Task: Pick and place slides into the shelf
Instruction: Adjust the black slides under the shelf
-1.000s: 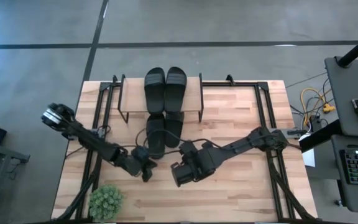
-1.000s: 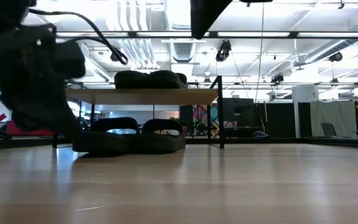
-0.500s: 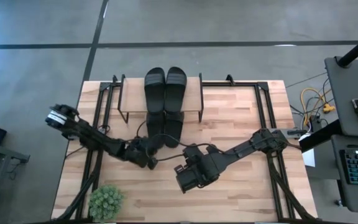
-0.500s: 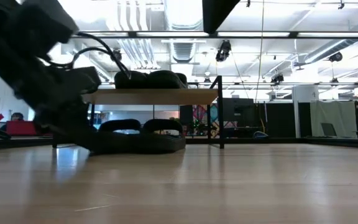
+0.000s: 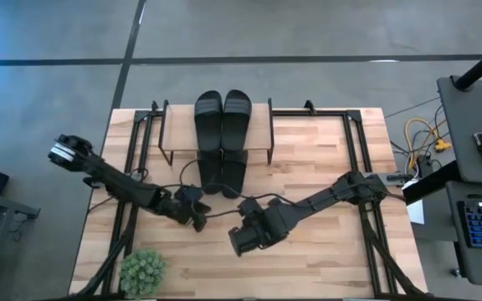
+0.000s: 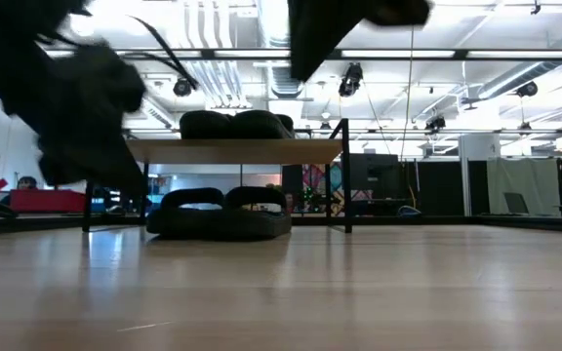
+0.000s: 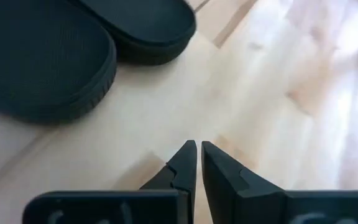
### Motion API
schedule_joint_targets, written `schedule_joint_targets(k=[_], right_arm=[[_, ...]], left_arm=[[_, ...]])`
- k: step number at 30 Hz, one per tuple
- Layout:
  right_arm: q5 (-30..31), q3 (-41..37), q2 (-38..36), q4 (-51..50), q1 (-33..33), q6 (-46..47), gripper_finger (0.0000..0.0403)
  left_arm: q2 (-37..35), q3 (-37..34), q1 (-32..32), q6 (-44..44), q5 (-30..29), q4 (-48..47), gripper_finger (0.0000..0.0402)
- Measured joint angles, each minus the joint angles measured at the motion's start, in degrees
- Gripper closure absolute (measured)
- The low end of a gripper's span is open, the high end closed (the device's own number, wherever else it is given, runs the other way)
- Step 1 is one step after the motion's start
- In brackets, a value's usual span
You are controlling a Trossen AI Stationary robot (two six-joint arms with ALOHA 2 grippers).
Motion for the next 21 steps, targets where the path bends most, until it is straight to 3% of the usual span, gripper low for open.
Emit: schedule_joint_targets(k=[6,12,17,21], right_arm=[[-4.26,-9.76,0.04,18.38,-5.12,-5.75,0.0394],[-8.11,-17.56,-0.09,30.6,-8.98,-8.16,0.0394],[-10.43,-23.71,-0.15,39.3,-10.51,-5.66,0.0394],[-11.38,-28.32,-0.15,46.69,-11.53,-5.12,0.0394]], left_arm=[[-11.91,0.02,-10.45,-9.24,-9.34,-9.67,0.0392],[-21.83,-0.04,-19.18,-15.5,-18.08,-17.08,0.0392],[-26.89,-0.04,-22.55,-16.09,-23.33,-21.06,0.0392],[-29.31,-0.15,-22.73,-16.13,-23.66,-25.33,0.0392]])
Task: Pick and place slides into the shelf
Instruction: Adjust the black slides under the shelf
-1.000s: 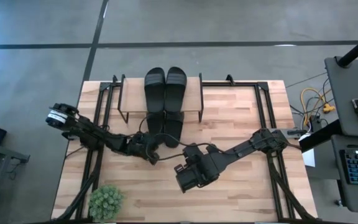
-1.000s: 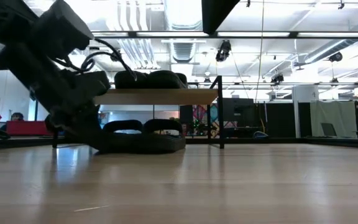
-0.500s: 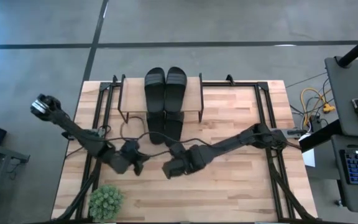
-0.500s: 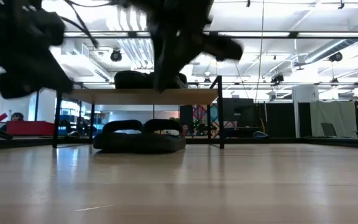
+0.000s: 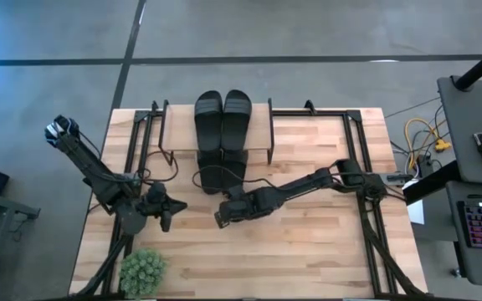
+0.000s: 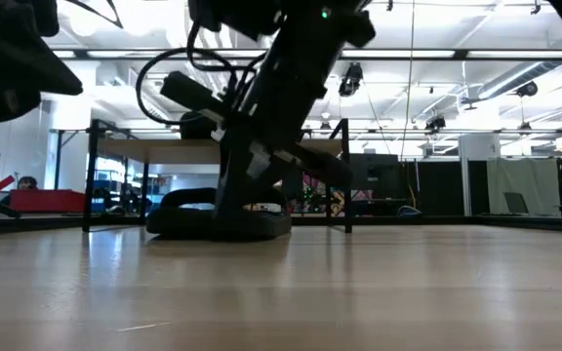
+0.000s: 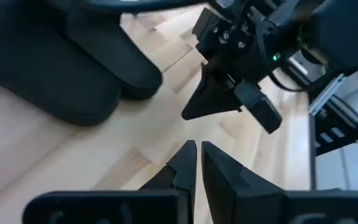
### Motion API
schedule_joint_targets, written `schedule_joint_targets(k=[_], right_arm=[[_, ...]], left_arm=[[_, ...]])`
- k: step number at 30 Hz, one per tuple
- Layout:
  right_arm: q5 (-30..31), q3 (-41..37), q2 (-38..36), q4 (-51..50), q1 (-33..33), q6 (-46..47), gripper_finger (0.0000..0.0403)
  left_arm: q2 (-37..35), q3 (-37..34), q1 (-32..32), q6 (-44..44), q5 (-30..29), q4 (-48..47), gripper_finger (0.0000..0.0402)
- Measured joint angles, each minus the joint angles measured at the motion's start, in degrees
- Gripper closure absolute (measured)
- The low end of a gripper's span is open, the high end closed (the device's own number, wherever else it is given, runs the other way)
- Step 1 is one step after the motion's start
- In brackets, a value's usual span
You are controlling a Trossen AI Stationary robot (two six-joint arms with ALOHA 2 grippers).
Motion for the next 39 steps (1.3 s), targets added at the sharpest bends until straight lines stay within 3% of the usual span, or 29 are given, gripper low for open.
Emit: schedule_joint_targets(k=[15,24,33,36,39], right_arm=[[3.93,-4.55,-0.15,1.26,-8.58,-1.4,0.0394],[4.43,-2.17,-0.2,1.28,-11.09,-5.87,0.0394],[5.42,2.27,-2.74,-9.71,-4.17,-6.5,0.0394],[7.76,2.29,-5.5,-10.31,-0.76,-4.91,0.0394],[11.39,1.6,-8.99,-10.43,2.59,-1.87,0.0394]], left_arm=[[-0.34,-0.11,0.09,0.05,0.04,-6.1,0.0392],[2.0,-0.13,0.09,-0.03,0.2,-5.86,0.0392],[9.52,-0.15,1.26,-4.8,0.29,-3.72,0.0392],[13.83,-0.15,3.1,-3.34,0.83,1.42,0.0391],[18.55,-0.18,6.64,3.92,5.69,9.86,0.0391]])
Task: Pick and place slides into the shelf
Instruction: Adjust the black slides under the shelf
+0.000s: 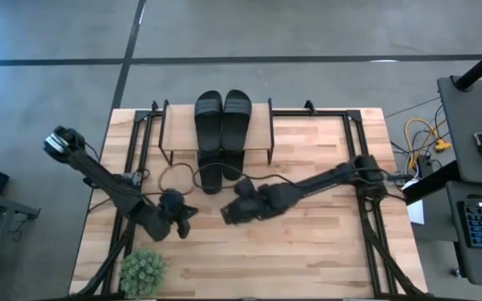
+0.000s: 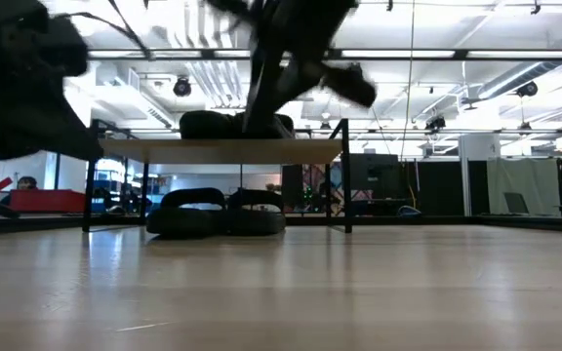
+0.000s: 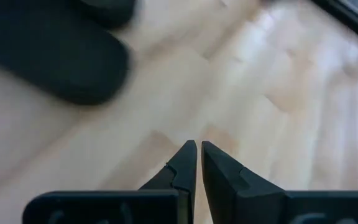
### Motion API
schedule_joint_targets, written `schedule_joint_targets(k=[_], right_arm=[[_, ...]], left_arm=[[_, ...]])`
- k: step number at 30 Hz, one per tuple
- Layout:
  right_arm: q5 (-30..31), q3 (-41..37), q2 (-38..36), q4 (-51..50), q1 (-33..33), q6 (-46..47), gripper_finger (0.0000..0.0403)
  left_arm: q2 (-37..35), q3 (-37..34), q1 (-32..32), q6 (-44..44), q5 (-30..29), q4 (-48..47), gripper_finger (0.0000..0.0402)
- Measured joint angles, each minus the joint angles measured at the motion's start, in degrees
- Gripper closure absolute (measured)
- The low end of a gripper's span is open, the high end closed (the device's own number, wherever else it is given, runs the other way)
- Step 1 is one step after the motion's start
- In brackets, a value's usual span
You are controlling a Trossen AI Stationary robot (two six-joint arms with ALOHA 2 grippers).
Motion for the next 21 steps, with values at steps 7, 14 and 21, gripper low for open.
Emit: schedule_joint_targets(k=[7,14,21], right_arm=[[8.81,-2.34,-7.35,-4.48,5.73,6.15,0.0394],[12.42,-2.57,-7.87,-12.41,8.37,12.42,0.0394],[13.64,-2.76,-6.79,-12.02,8.32,12.42,0.0394]], left_arm=[[9.89,0.02,11.75,15.51,10.05,18.53,0.0391],[12.38,0.02,21.12,20.58,20.17,17.47,0.0391],[15.33,0.02,26.28,22.97,21.26,15.55,0.0391]])
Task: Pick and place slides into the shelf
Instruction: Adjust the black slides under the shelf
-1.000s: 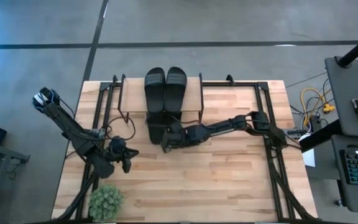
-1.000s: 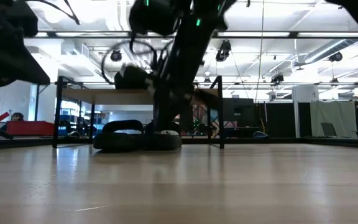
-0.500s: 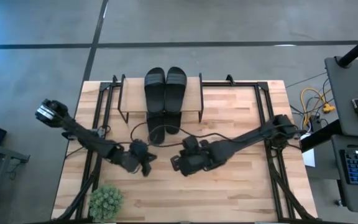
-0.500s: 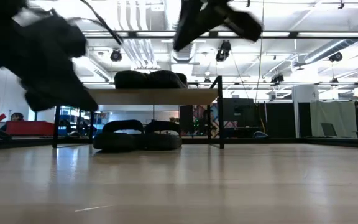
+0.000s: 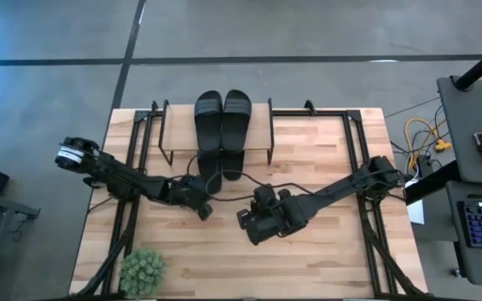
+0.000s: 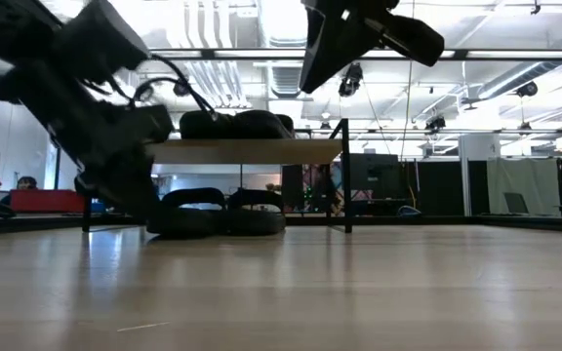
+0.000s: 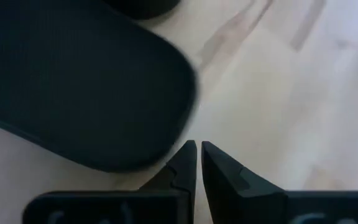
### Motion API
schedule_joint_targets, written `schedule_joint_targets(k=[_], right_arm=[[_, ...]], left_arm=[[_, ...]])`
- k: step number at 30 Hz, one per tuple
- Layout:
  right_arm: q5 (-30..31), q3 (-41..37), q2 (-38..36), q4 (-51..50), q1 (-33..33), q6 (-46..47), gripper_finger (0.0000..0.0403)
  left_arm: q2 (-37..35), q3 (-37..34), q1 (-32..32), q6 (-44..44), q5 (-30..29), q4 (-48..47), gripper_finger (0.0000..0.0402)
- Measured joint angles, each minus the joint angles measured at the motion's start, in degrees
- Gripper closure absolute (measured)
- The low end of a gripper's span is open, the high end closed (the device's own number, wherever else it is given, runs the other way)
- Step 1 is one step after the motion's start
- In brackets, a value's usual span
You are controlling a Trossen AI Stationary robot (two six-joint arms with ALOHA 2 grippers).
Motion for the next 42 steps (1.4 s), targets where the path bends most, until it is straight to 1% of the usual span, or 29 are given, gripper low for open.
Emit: schedule_joint_targets(k=[3,6,8,11,13,23,27,30,34,37,39,42], right_arm=[[1.42,-0.01,0.0,-0.05,-0.07,-0.06,0.0394],[1.73,-0.01,0.0,-0.42,-0.16,-0.31,0.0394],[1.81,-0.01,0.0,-0.7,-0.23,-0.32,0.0394],[1.82,-0.35,0.0,-1.04,-0.39,-0.36,0.0394],[1.82,-0.6,0.0,-1.04,-0.46,-0.4,0.0394],[1.77,-1.88,0.0,-1.02,-1.02,-0.46,0.0394],[1.77,-1.95,0.0,-1.02,-1.0,-0.52,0.0394],[1.74,-2.04,0.0,-1.07,-0.97,-0.92,0.0394],[1.73,-2.06,0.0,-1.19,-0.97,-0.94,0.0394],[1.53,-2.13,0.0,-1.29,-0.97,-1.06,0.0394],[1.29,-2.15,-0.03,-1.43,-0.95,-0.94,0.0394],[1.27,-2.17,-0.29,-1.61,-0.38,-0.08,0.0394]], left_arm=[[1.53,0.0,2.14,2.08,0.39,-0.01,0.0391],[2.66,0.02,4.27,2.23,0.25,-0.03,0.0391],[2.5,0.02,5.18,2.15,0.06,-0.13,0.0391],[1.66,0.0,6.39,2.12,-2.66,-2.08,0.0391],[0.79,0.0,7.26,2.26,-3.46,-3.1,0.0391],[0.91,0.01,12.26,5.29,-3.61,-1.45,0.0391],[0.91,0.0,14.4,8.0,-3.85,-1.55,0.0391],[0.91,0.0,15.56,7.8,-3.83,-2.51,0.0391],[0.2,0.02,15.58,7.02,-3.12,-4.0,0.0391],[-0.42,0.02,14.83,3.05,-0.37,-4.74,0.0391],[-0.9,0.26,13.24,-0.02,0.57,-3.84,0.0391],[-1.16,1.7,9.49,-1.04,0.25,-4.05,0.0391]])
